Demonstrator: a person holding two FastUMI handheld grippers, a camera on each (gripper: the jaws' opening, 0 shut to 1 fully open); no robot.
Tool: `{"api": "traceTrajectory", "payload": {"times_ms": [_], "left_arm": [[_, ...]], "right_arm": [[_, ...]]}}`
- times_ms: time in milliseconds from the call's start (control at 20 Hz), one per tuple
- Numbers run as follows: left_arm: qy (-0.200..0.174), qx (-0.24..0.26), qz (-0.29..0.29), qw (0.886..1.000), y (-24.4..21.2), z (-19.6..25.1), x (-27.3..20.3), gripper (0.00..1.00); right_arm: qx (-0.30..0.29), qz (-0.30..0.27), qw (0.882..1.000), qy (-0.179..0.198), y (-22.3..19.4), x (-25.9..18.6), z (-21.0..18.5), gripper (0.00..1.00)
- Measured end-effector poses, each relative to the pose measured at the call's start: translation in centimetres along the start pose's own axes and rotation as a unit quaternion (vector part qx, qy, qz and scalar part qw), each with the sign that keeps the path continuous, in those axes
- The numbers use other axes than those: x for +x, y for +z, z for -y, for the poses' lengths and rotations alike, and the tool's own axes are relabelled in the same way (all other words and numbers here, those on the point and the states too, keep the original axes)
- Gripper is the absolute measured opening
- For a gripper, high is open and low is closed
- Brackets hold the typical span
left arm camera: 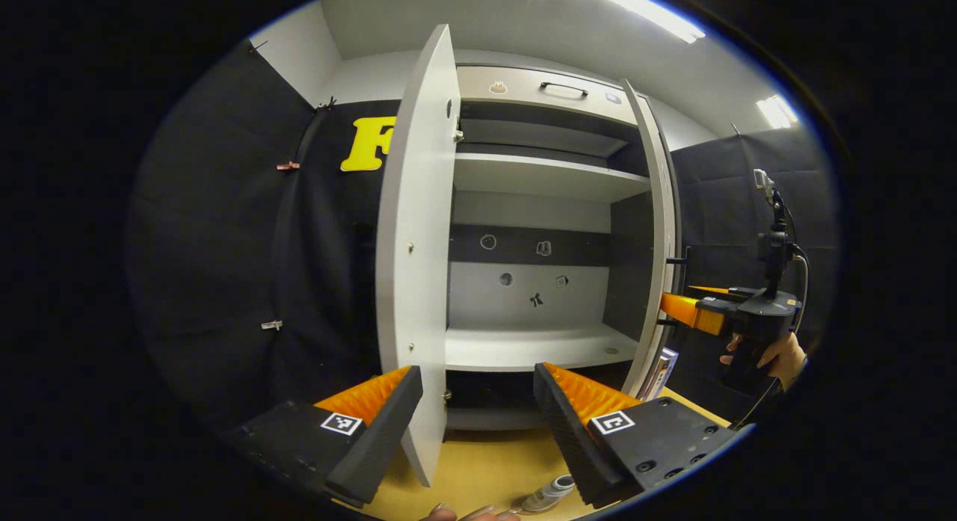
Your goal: Grasp the bottle in the cabinet with the left hand and place it on the coaster, then close the right door with the right hand and the left door with the left hand.
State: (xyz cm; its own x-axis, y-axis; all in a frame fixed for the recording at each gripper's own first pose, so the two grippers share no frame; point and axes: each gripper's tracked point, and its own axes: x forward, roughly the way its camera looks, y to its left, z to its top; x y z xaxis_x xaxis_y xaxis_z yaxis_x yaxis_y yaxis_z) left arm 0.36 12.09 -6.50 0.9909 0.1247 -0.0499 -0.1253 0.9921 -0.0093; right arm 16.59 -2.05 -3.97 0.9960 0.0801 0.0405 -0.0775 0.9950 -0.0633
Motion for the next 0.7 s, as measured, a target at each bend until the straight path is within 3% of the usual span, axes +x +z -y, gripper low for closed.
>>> {"api": "traceTrajectory", "payload": {"times_ms": [400, 700], "left_arm": [[0.044, -0.019, 0.011, 0.999, 0.5, -4.3, -2.0, 0.95], [0.091, -0.019, 0.017, 0.996, 1.2, -9.3, -4.1, 0.95]], "right_arm": [[-0.017, 0.009, 0.999, -0.025, -0.3, 3.8, -2.1, 0.96], [-0.050, 0.020, 0.995, -0.082, -0.2, 6.3, -2.9, 0.95]]}}
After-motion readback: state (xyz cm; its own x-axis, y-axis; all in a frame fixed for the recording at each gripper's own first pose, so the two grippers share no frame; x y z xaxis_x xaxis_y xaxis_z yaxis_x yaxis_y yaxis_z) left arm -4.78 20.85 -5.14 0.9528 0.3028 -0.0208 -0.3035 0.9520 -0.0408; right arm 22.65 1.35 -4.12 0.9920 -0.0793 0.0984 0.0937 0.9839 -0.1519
